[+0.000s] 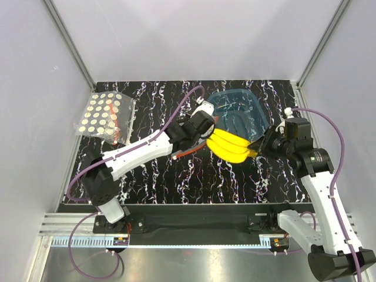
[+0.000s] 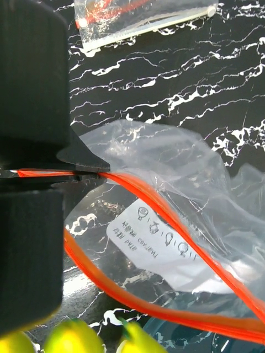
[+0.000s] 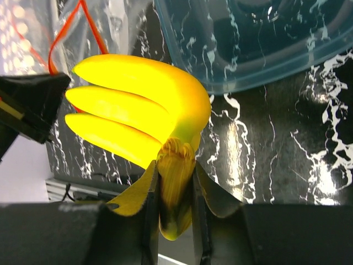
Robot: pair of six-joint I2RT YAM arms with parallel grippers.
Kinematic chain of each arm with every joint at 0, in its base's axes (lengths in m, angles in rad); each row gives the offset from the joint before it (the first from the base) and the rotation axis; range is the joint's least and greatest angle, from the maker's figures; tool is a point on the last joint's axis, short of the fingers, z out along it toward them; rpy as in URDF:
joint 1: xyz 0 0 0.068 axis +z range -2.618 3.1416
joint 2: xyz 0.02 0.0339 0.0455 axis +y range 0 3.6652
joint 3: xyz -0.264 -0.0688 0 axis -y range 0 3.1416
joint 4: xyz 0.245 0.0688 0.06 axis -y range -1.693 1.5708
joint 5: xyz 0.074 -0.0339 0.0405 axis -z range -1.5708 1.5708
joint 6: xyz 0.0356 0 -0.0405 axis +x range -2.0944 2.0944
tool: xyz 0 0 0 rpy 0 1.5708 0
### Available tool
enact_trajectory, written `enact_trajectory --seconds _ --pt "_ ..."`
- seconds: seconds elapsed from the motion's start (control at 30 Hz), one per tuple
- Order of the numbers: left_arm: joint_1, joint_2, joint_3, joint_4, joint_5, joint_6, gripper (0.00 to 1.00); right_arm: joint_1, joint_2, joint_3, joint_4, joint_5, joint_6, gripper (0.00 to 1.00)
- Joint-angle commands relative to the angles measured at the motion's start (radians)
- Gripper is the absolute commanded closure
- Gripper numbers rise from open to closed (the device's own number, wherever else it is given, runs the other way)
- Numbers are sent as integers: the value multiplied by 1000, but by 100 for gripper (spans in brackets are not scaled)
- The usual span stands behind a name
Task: Place the food in the zip-top bag and seal the zipper
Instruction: Pick up the fake fruit from the bin, then place the fake fruit in the zipper food storage bag.
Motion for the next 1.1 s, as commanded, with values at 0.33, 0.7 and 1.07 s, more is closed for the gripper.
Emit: enact_trajectory --seconds 0.33,0.7,1.07 --pt "-14 3 24 51 78 -28 100 237 171 103 -16 221 97 100" --pt "-102 13 -30 94 41 -74 100 272 280 127 44 324 171 100" --pt "-112 -70 -71 137 230 -98 100 314 273 2 300 156 230 100"
